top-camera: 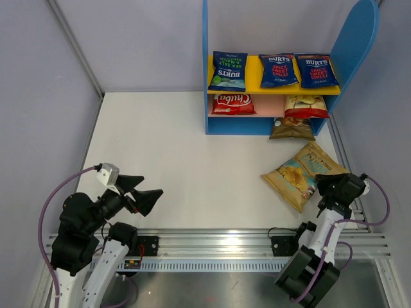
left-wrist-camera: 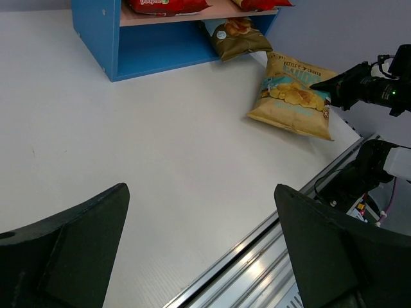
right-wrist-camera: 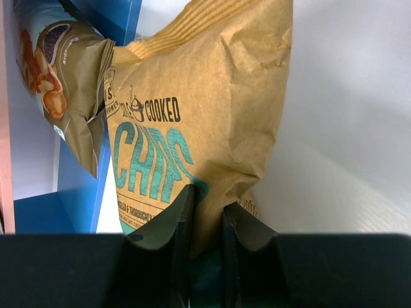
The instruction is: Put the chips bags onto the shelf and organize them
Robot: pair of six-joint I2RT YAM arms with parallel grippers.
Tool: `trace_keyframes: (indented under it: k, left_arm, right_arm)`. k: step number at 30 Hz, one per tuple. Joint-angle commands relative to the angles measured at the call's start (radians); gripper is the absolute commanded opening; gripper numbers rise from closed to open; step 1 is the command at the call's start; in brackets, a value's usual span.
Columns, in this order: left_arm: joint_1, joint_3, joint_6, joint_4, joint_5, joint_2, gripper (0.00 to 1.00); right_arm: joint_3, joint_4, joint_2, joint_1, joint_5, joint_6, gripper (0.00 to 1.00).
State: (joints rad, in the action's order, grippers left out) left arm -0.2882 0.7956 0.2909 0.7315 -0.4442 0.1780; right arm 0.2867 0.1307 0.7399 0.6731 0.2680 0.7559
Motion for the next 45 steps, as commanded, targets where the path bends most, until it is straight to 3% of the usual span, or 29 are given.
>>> trace_keyframes:
  k: [1, 6, 16, 24, 28, 33, 37, 41, 45]
  left_arm:
    - [-0.005, 0.017, -0.012, -0.023, 0.013, -0.006, 0.99]
    - [-0.005, 0.019, -0.010, -0.021, 0.022, -0.014, 0.99]
    - [-0.005, 0.022, 0.016, -0.017, 0.120, -0.006, 0.99]
    - [-0.005, 0.025, 0.074, -0.030, 0.185, 0.003, 0.99]
    - [-0.005, -0.025, 0.134, -0.095, 0.086, 0.023, 0.99]
    - [-0.005, -0.125, 0.247, -0.268, -0.080, 0.130, 0.99]
    - [-0.005, -0.247, 0.365, -0.496, -0.218, 0.234, 0.99]
    - [-0.032, -0.354, 0.564, -0.919, -0.286, 0.331, 0.99]
    - [-0.184, -0.381, 0.628, -1.170, -0.236, 0.431, 0.99]
  right_arm:
    - [0.005, 0.098, -0.086, 0.000, -0.035, 0.002, 0.09]
    - [0.014, 0.144, -0.117, 0.000, -0.007, 0.014, 0.01]
    - [0.067, 0.340, -0.336, 0.000, 0.059, 0.065, 0.00]
    - [0.112, 0.386, -0.402, 0.000, 0.287, 0.091, 0.00]
    - [0.112, 0.343, -0.360, -0.001, 0.410, 0.160, 0.00]
    - [0.123, 0.224, -0.332, -0.053, 0.520, 0.267, 0.00]
    - [0.175, 0.127, -0.286, -0.130, 0.566, 0.336, 0.00]
    - [0.218, 0.038, -0.298, -0.236, 0.544, 0.456, 0.00]
    - [0.278, -0.008, -0.320, -0.290, 0.498, 0.551, 0.00]
